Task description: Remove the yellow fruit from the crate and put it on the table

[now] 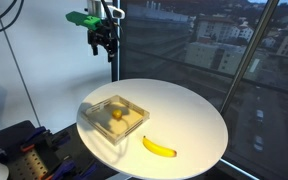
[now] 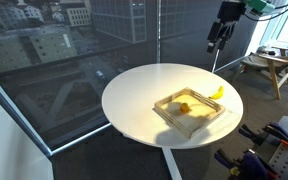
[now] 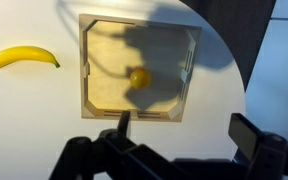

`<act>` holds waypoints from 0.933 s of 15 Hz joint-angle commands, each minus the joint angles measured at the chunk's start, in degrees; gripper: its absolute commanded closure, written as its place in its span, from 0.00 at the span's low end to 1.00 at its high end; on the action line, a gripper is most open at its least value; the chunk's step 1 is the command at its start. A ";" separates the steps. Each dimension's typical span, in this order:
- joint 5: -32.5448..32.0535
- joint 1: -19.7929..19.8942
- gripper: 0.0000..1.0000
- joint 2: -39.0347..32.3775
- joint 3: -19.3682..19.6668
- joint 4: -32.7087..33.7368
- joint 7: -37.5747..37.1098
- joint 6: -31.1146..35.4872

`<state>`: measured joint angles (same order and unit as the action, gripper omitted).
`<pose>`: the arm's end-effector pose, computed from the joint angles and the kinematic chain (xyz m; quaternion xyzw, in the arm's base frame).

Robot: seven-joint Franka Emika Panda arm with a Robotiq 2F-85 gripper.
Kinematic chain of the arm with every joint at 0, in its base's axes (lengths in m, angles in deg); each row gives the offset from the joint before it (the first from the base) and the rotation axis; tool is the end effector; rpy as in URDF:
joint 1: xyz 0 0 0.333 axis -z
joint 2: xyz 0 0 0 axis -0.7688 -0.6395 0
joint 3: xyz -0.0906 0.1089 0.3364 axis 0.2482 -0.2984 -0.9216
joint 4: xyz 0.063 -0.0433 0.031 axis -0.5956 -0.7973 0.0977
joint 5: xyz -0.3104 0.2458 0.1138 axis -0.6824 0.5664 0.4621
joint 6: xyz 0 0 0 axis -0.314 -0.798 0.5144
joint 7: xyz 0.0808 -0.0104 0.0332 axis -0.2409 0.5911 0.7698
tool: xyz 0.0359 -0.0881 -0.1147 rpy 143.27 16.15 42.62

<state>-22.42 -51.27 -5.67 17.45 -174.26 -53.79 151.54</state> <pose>0.4652 -0.0059 0.4537 -0.9974 -0.0295 -0.0339 0.0560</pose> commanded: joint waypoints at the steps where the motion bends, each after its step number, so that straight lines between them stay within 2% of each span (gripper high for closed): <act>1: -0.29 -0.18 0.00 -2.45 -0.43 3.28 0.68 -1.17; 14: -3.43 -0.88 0.00 -10.06 -3.85 6.40 -0.78 4.09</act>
<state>-23.85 -52.07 -13.73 14.06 -169.60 -53.82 154.39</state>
